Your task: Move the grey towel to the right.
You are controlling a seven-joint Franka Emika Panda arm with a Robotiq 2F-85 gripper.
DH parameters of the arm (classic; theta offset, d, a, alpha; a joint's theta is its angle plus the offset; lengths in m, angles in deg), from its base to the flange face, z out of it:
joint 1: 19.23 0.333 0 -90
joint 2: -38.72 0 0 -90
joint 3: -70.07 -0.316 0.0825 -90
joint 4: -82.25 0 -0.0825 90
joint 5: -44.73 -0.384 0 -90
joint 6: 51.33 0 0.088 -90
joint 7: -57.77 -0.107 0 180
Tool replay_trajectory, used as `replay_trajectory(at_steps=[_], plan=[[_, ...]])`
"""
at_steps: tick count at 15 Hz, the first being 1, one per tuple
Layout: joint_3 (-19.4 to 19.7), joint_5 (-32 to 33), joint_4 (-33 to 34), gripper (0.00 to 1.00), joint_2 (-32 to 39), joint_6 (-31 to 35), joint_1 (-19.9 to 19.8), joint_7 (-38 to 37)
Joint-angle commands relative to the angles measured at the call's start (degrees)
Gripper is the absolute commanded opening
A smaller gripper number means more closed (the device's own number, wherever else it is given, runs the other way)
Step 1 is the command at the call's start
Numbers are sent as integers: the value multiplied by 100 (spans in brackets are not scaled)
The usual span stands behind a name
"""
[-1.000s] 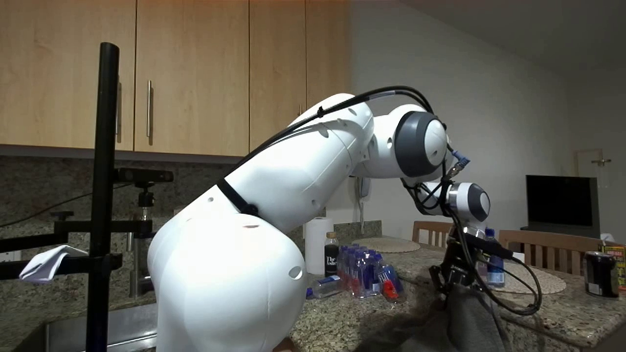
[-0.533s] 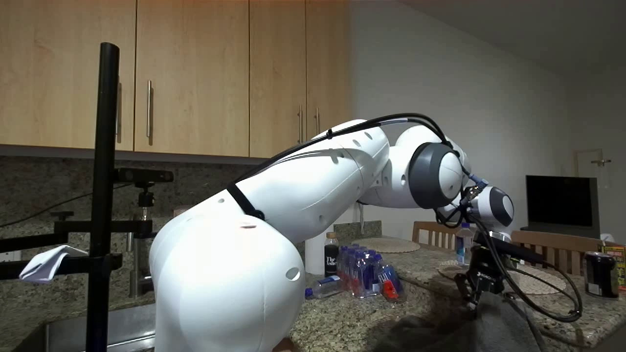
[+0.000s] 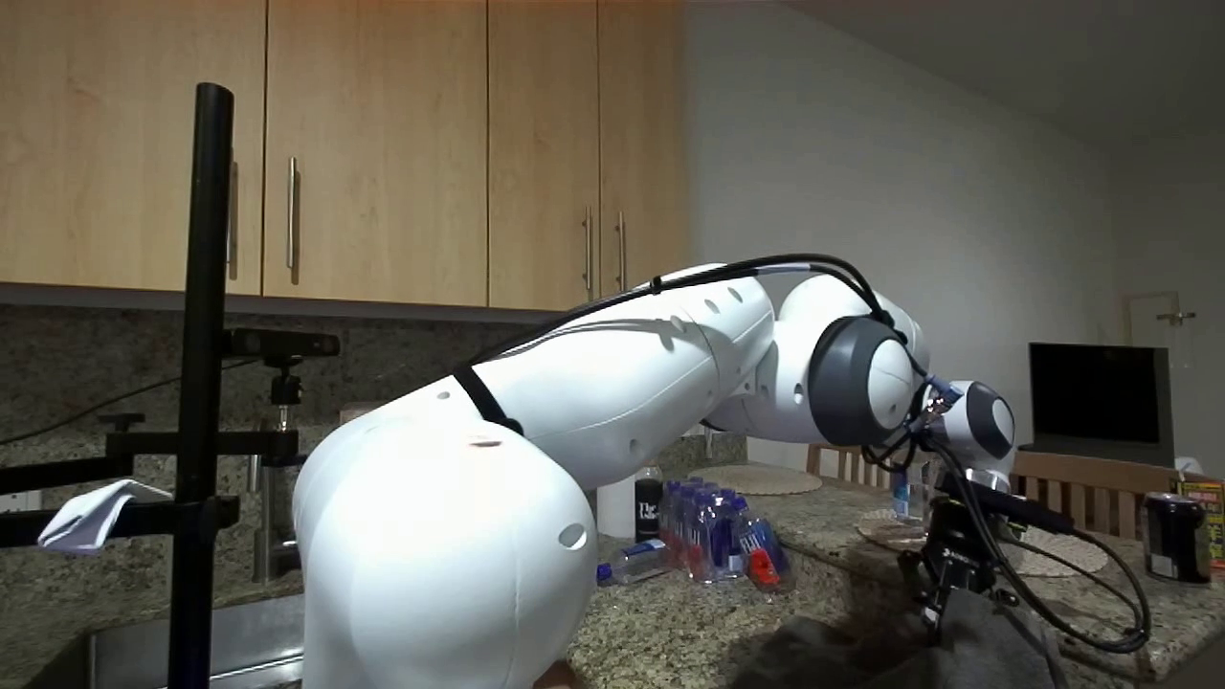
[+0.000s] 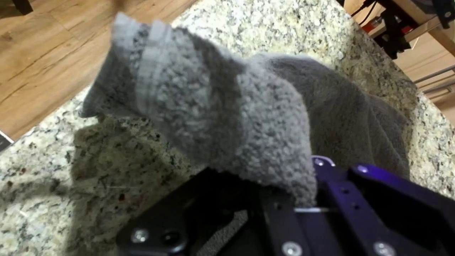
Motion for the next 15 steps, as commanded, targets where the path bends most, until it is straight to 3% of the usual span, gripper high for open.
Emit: replay_trajectory(at_steps=[1, 8, 10, 15], plan=[[-43, -156, 322, 51, 27, 343, -76, -111], [-43, -166, 566, 95, -7, 1111, -89, -214], [-42, -165, 571, 100, -41, 1245, -99, -202], [-55, -193, 574, 100, -150, 1452, -159, -194]])
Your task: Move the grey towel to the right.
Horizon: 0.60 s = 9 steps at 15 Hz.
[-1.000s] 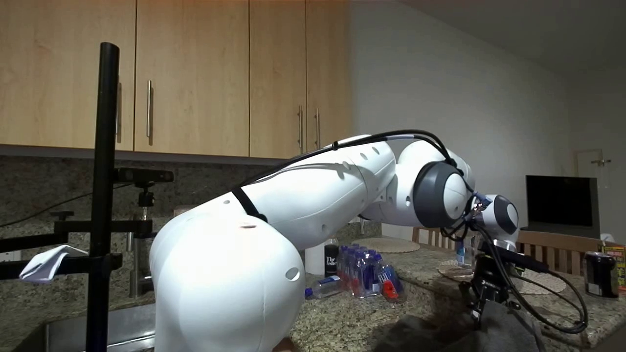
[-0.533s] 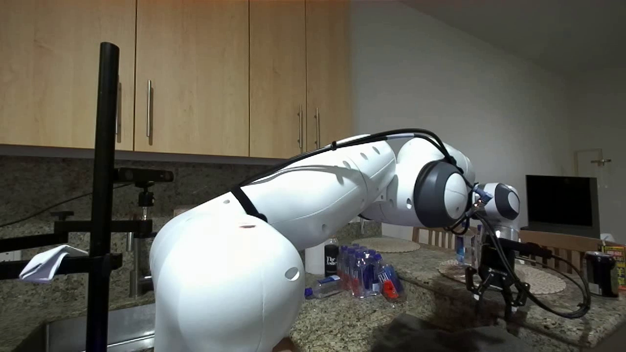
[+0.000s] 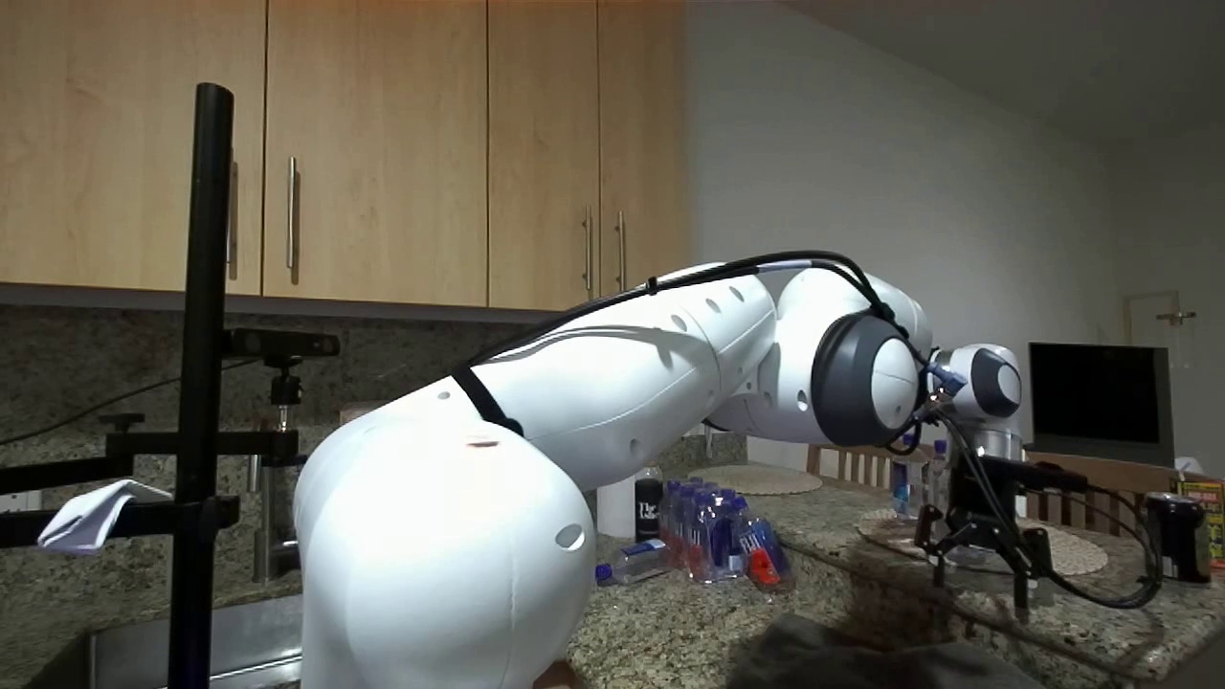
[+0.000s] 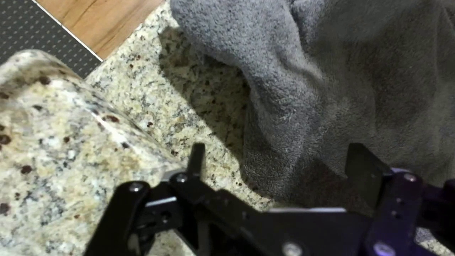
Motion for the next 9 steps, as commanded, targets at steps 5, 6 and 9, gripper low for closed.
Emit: replay_trajectory(at_steps=[5, 6, 9], plan=[[-86, -360, -49, 100, -303, 540, -189, -322], [-92, -420, -68, 100, -352, 646, -209, -363], [-89, -610, -192, 100, -575, 1034, -250, -572]])
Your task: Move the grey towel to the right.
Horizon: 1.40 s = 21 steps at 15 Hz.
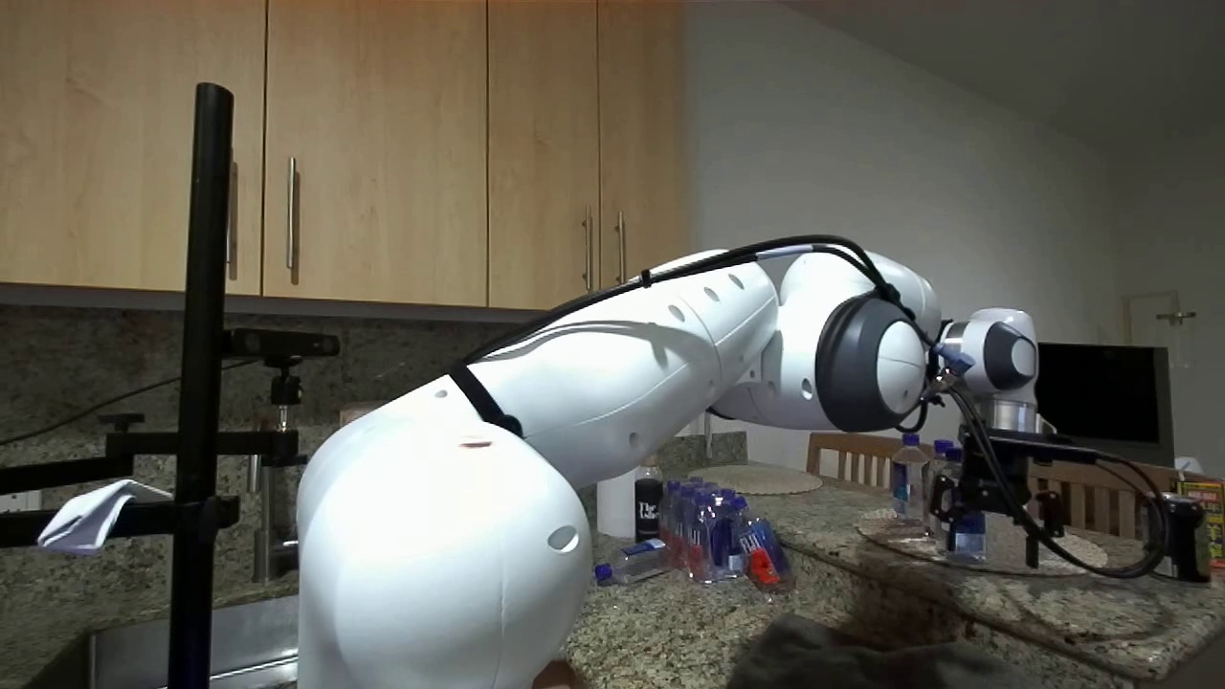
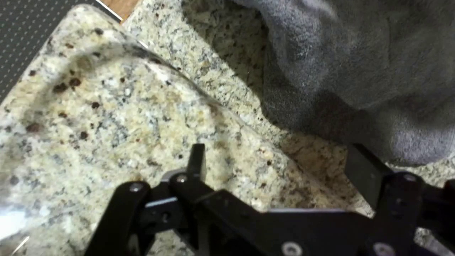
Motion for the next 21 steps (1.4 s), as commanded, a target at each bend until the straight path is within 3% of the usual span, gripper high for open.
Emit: replay_trajectory(at_steps=[1, 7, 19, 21], plan=[[-37, -202, -376, 100, -444, 446, -87, -344], [219, -41, -1067, 100, -1171, 807, 34, -1006], [401, -113, -3750, 100, -3065, 1739, 50, -2735], [339, -182, -4202, 100, -3408, 1601, 9, -2810]])
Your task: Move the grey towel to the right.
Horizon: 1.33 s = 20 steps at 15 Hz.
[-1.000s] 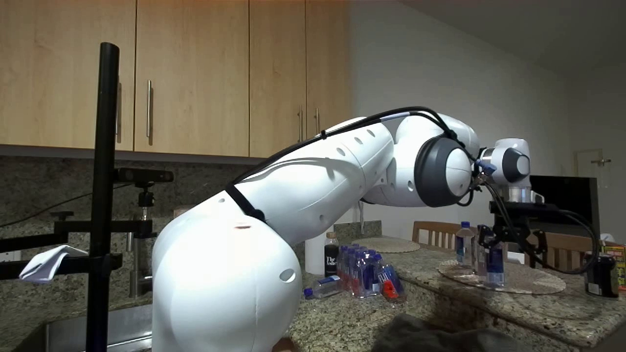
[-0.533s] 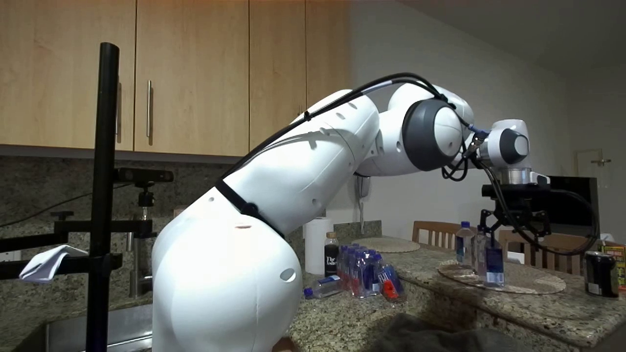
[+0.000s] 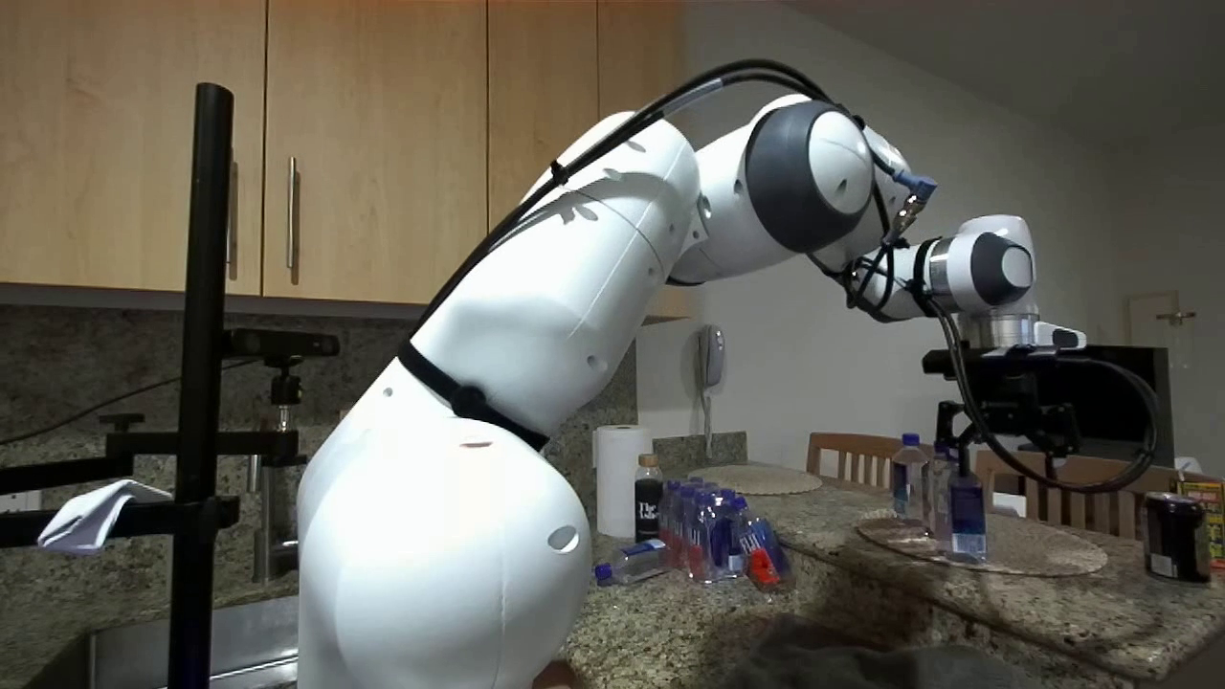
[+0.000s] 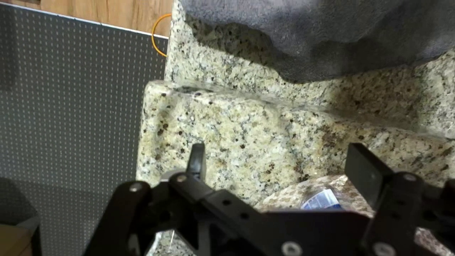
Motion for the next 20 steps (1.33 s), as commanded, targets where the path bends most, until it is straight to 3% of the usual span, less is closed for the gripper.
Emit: replay_trajectory(at_steps=[1, 6, 13, 20], plan=[[-10, -135, -1346, 100, -968, 133, 9, -324], [13, -359, -2627, 100, -2034, 344, 49, -632], [58, -328, -4598, 100, -3582, 1999, 90, -1048], [31, -264, -6672, 100, -5252, 2291, 83, -861]])
